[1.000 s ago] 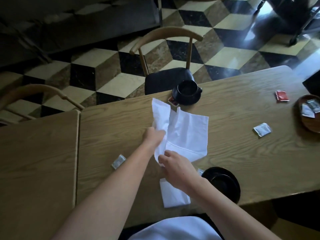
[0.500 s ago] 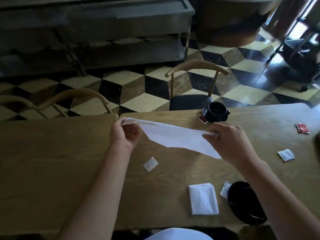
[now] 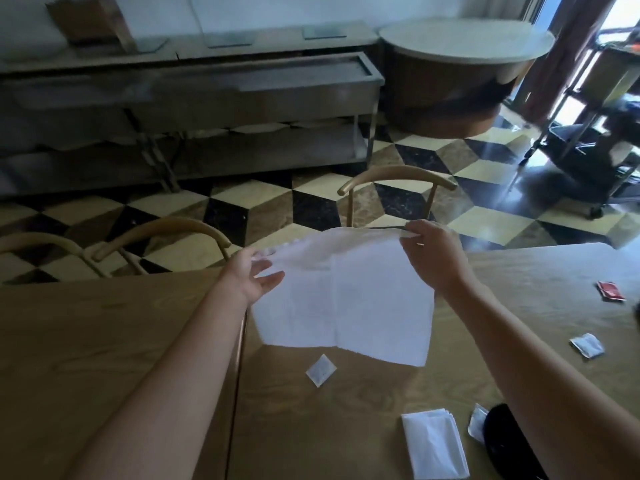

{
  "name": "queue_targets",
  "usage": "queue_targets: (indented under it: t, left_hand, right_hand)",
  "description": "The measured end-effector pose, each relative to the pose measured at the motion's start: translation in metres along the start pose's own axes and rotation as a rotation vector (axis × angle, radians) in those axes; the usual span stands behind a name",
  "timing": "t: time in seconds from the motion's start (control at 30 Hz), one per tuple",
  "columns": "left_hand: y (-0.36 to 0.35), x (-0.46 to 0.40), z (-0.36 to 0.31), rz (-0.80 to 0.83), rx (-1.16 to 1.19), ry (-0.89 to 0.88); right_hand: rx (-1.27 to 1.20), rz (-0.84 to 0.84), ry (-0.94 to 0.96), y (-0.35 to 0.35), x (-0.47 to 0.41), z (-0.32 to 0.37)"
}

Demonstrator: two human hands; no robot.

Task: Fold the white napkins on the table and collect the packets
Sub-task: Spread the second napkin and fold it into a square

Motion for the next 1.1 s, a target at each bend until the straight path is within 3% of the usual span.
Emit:
queue_targets:
  t: [0.23, 0.33, 0.43, 0.57, 0.83, 1.1]
  left_hand:
    - [-0.015, -0.019, -0.072, 0.061, 0.202, -0.213]
    - [-0.004, -0.013, -0.079, 0.095, 0.271, -0.282]
    - [0.015, -0.004, -0.067, 0.105, 0.273, -0.278]
    - [0.051, 0.013, -0.013, 0.078, 0.209, -0.118]
    - [0.144, 0.032, 0.150, -0.146, -0.239, 0.238]
    - [0.197, 0.082, 0.252, -0.174, -0.485, 0.467]
  right_hand:
    - [-0.106, -0.106, 0.030, 0.012, -0.054, 0.040]
    - [-0.127, -0.143, 0.031, 0.013, -0.051, 0.045]
    - [-0.110, -0.076, -0.003, 0.004, -0.035, 0.035]
    - [-0.029, 0.010, -0.053, -0.022, 0.011, -0.002]
    - [0.105, 0.310, -0.292, -0.098, 0.144, -0.089]
    - [0.281, 0.501, -0.479, -0.119, 0.241, -0.139]
Point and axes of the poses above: each hand's wrist, its own x-axis away from the middle knuckle, its own y-axis out of the back of the hand, z = x × y, the point moved 4 cm from there along -x, towards the middle knuckle, and after that the axes turned 7 degrees about -y, right-handed, at the moved point
